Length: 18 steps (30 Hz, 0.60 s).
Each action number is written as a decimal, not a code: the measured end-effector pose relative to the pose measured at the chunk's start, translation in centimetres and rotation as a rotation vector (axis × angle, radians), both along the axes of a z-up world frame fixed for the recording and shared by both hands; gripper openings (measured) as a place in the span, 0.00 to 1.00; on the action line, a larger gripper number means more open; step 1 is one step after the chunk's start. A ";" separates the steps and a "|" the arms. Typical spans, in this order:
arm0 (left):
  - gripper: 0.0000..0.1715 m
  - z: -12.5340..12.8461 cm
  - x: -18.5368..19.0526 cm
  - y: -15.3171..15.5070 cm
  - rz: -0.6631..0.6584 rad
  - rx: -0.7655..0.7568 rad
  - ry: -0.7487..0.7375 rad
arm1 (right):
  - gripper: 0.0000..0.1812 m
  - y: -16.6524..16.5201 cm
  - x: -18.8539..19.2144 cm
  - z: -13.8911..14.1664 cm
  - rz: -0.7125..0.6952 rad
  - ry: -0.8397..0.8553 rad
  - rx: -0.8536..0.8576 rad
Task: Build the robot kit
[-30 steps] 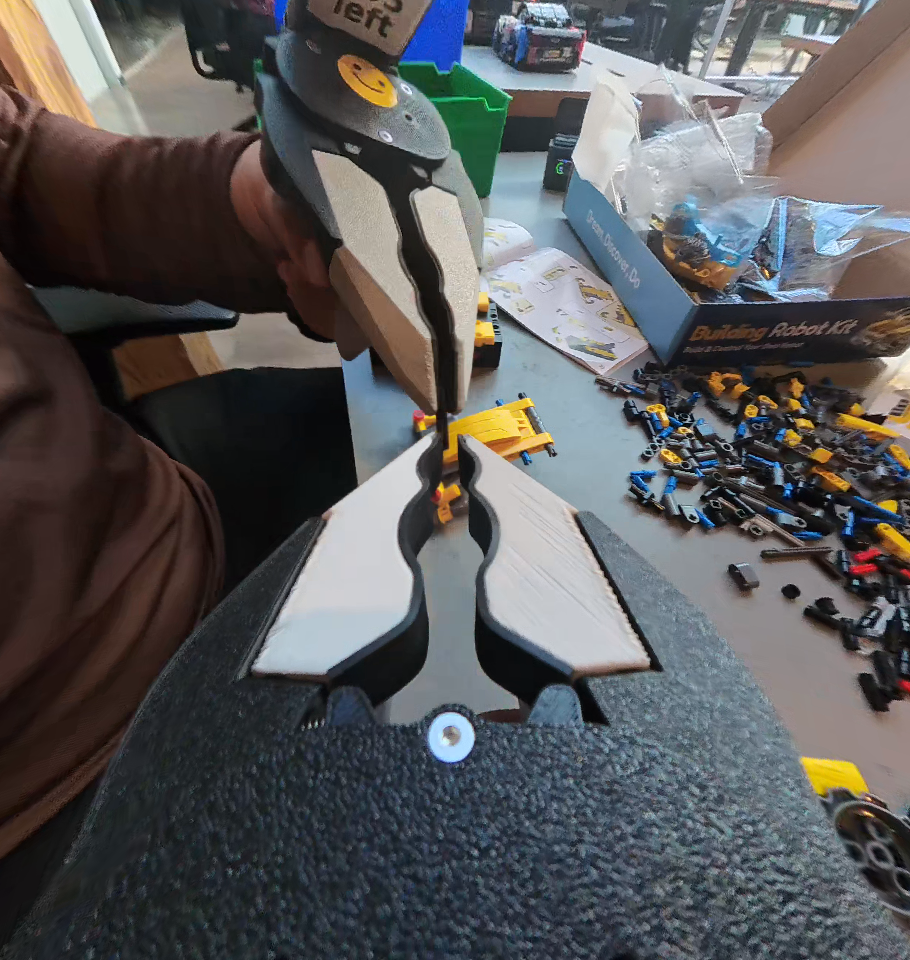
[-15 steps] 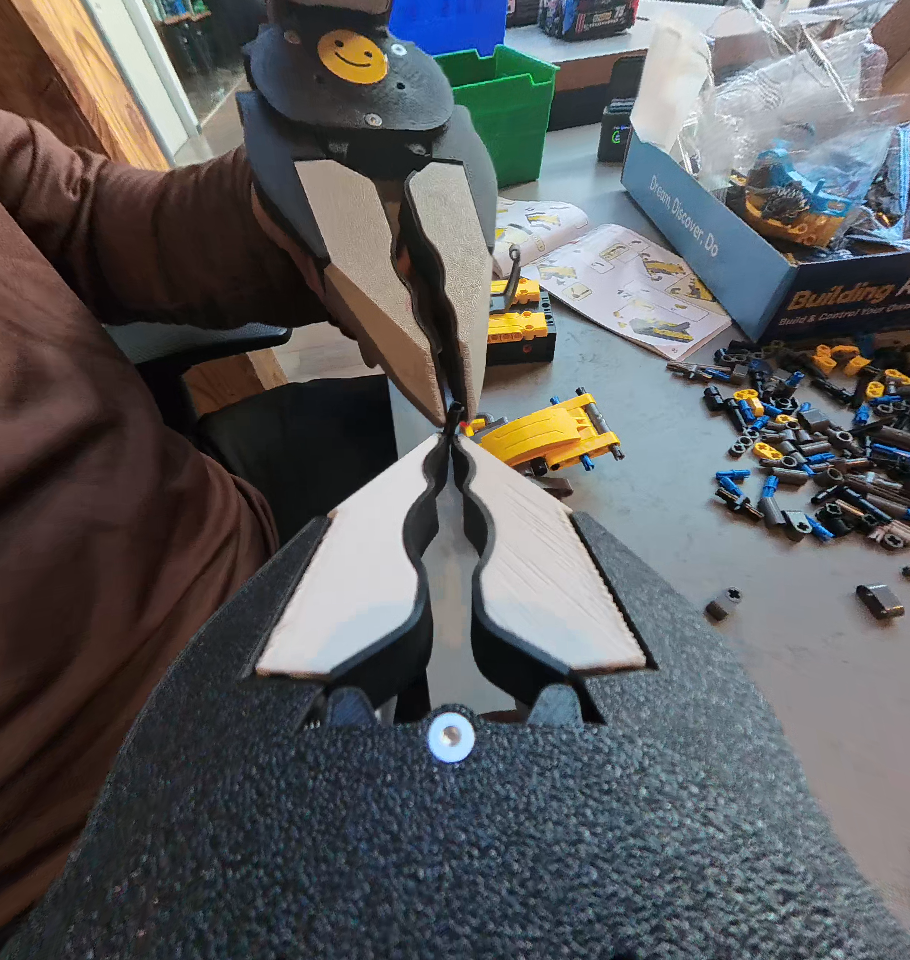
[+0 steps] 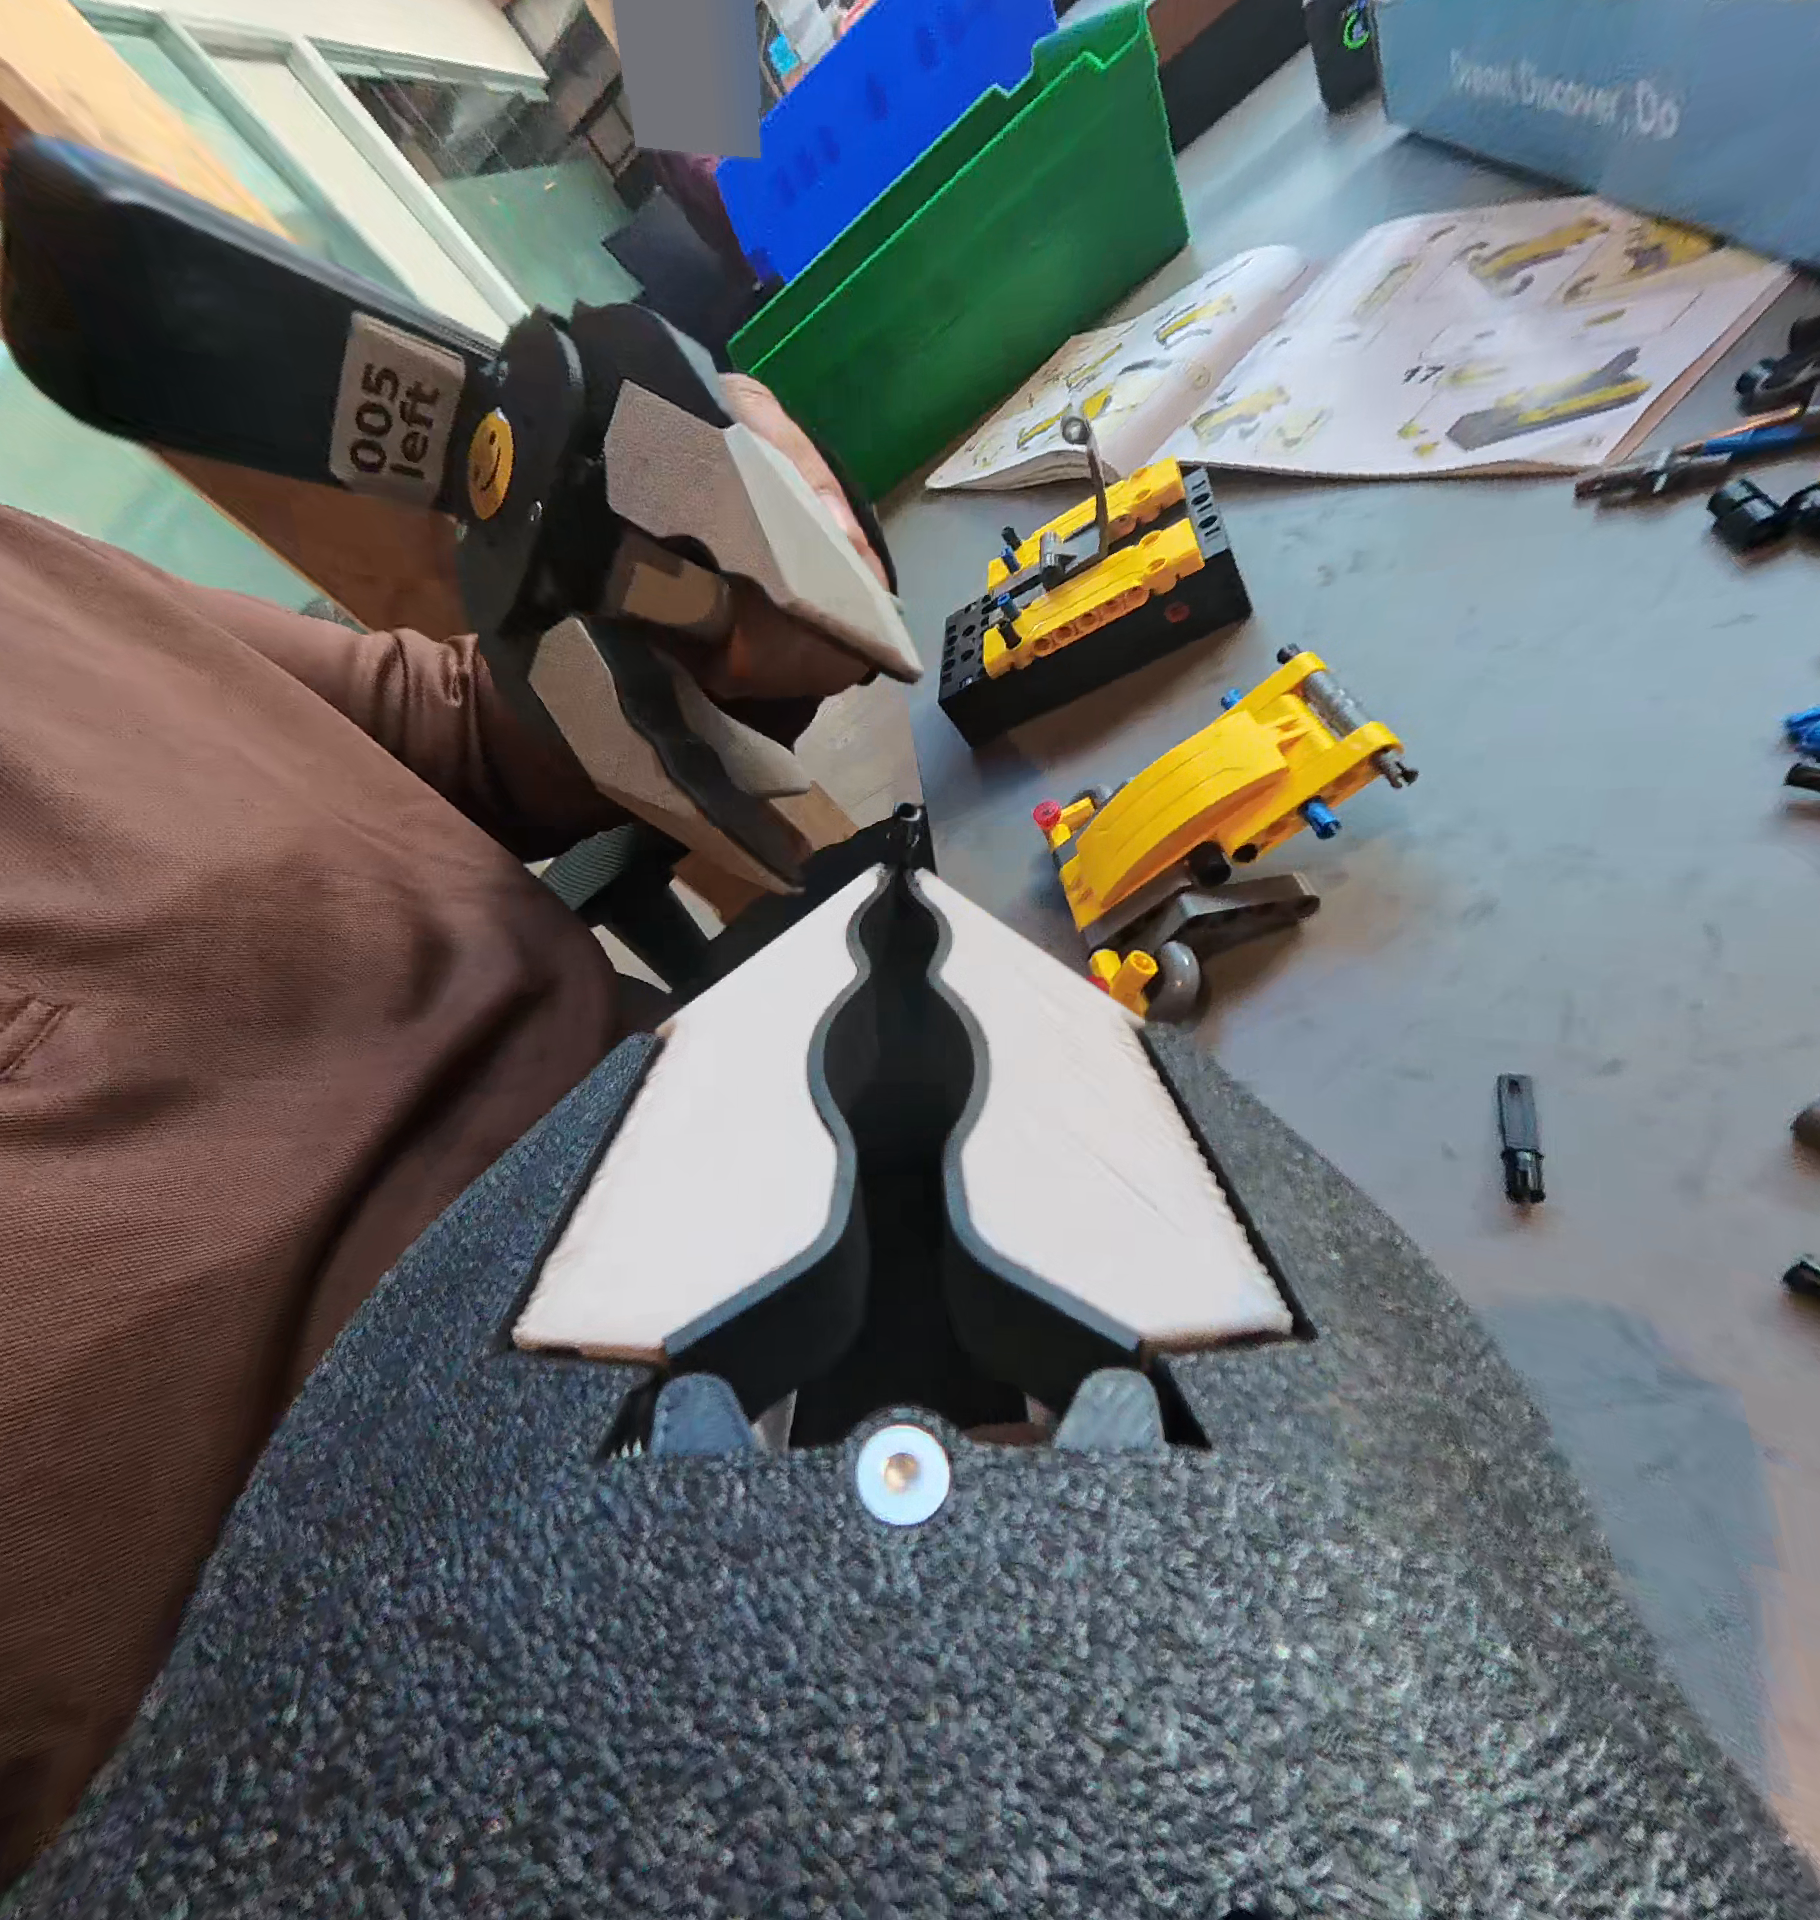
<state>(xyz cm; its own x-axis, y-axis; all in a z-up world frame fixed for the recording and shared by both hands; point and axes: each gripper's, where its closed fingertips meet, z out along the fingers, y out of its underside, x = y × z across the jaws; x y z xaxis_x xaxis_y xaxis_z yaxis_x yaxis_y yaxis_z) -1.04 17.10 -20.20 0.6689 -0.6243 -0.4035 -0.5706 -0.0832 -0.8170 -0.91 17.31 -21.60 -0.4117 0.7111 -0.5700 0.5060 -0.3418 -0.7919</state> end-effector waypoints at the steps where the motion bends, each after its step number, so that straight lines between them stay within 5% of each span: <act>1: 0.26 -0.4 0.2 -0.1 -0.023 0.003 0.036 | 0.00 -0.1 0.0 -0.1 0.005 -0.007 -0.006; 8: 0.25 -1.7 0.6 0.6 -0.093 0.088 0.255 | 0.00 -1.2 0.4 -0.3 0.055 -0.061 -0.068; 18: 0.13 -2.0 1.4 0.5 -0.128 0.117 0.260 | 0.00 -1.4 0.6 -0.5 0.072 -0.099 -0.131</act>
